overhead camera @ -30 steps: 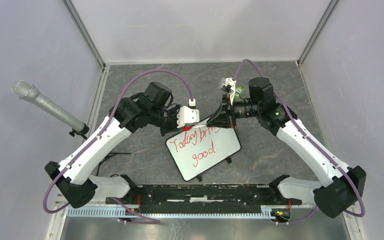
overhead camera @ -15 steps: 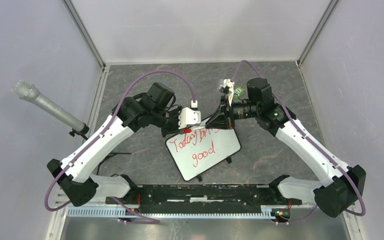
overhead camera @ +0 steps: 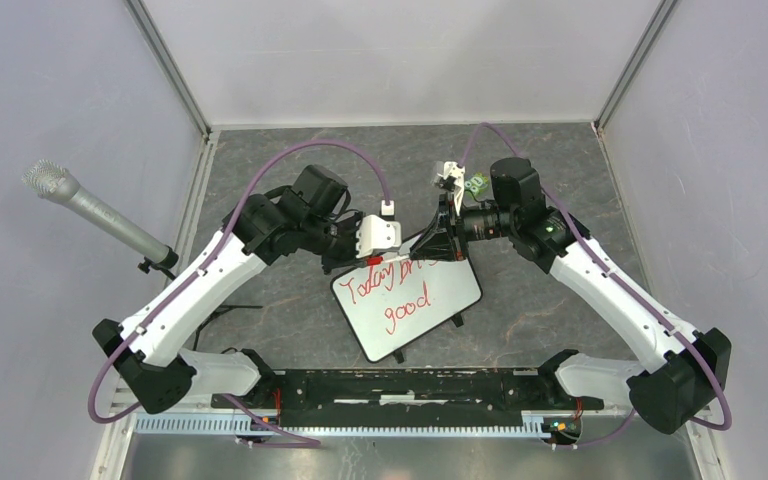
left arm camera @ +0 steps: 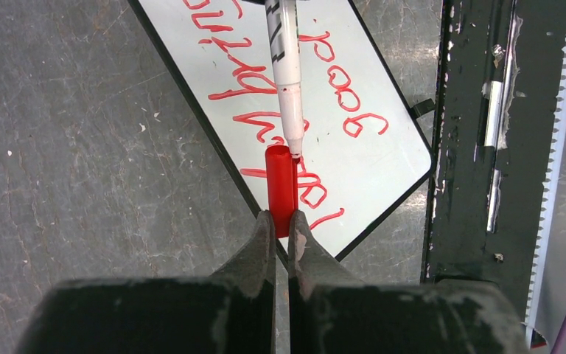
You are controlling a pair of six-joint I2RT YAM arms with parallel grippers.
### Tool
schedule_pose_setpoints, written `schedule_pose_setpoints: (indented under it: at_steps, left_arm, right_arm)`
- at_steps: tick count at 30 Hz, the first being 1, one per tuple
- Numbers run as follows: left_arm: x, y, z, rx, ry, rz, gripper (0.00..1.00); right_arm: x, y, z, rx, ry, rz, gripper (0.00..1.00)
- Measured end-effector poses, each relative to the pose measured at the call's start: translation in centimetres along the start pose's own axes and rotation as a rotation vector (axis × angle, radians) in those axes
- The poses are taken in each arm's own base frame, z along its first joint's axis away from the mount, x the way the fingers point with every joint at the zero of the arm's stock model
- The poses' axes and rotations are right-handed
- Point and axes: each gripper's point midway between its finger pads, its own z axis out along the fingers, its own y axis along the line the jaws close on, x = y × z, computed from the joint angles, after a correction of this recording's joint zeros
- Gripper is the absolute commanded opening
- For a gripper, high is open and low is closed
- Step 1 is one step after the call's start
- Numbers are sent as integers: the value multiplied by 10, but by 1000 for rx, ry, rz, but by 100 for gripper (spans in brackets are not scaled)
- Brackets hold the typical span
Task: Write a sentence on the whiteboard
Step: Insert the whiteboard marker without the cap into the pen cap.
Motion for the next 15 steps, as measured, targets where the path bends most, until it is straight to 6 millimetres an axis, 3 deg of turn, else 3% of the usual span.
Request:
schedule_pose_setpoints:
  at_steps: [15]
  left_arm:
    - [6, -8, -4, 10, 8, -3, 2]
  right_arm:
    - [-1, 1, -1, -6, -4, 9, 0]
